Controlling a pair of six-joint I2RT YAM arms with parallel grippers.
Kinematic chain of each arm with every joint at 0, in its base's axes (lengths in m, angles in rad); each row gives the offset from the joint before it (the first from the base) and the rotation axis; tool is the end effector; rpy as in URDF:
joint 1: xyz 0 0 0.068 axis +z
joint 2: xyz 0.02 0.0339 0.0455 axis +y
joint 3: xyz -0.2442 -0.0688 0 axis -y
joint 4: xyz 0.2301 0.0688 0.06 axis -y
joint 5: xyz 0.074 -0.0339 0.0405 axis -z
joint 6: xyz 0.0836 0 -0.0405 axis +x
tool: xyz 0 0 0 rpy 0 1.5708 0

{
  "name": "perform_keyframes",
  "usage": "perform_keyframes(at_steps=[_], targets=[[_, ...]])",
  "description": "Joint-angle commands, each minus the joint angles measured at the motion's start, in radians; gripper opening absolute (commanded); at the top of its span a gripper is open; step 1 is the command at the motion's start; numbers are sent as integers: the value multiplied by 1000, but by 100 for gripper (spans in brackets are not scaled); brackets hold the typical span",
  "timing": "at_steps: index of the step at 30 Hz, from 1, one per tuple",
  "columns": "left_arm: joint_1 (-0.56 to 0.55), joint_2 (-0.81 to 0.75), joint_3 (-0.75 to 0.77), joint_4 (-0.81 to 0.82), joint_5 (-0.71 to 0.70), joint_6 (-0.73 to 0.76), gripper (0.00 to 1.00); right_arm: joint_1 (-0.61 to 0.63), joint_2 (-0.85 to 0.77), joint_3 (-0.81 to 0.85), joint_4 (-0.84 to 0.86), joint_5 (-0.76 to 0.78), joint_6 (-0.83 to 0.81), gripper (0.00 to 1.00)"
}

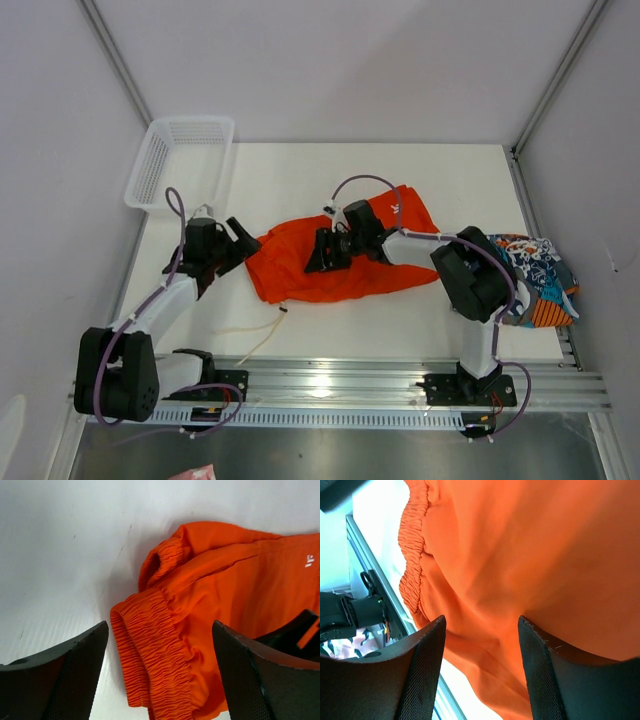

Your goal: Fold and stack the shorts

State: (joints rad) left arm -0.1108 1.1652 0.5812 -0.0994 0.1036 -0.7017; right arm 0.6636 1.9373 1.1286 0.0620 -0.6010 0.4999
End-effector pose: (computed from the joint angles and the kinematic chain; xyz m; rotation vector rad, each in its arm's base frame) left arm 0.2679 -0.0385 0.1618 -0.6177 2.2248 -0.5435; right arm 0.2976 0.2927 0.1194 -0.5388 2.4502 1.2407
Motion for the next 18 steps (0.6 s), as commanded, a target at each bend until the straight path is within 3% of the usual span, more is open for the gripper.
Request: perform_keyframes(at_steps=[1, 5, 13, 18], targets=[[3, -1, -20, 36, -42, -9, 85, -7, -64, 22, 4, 12, -18, 62], [3, 51, -6, 49, -59, 2, 75, -12, -98, 7, 10, 13, -23, 62], [3, 152, -4, 85, -55, 10, 70, -28, -118, -18, 18, 0, -23, 61], [3, 192, -18, 167, 7, 4, 60, -35, -121, -21, 21, -3, -23, 61]])
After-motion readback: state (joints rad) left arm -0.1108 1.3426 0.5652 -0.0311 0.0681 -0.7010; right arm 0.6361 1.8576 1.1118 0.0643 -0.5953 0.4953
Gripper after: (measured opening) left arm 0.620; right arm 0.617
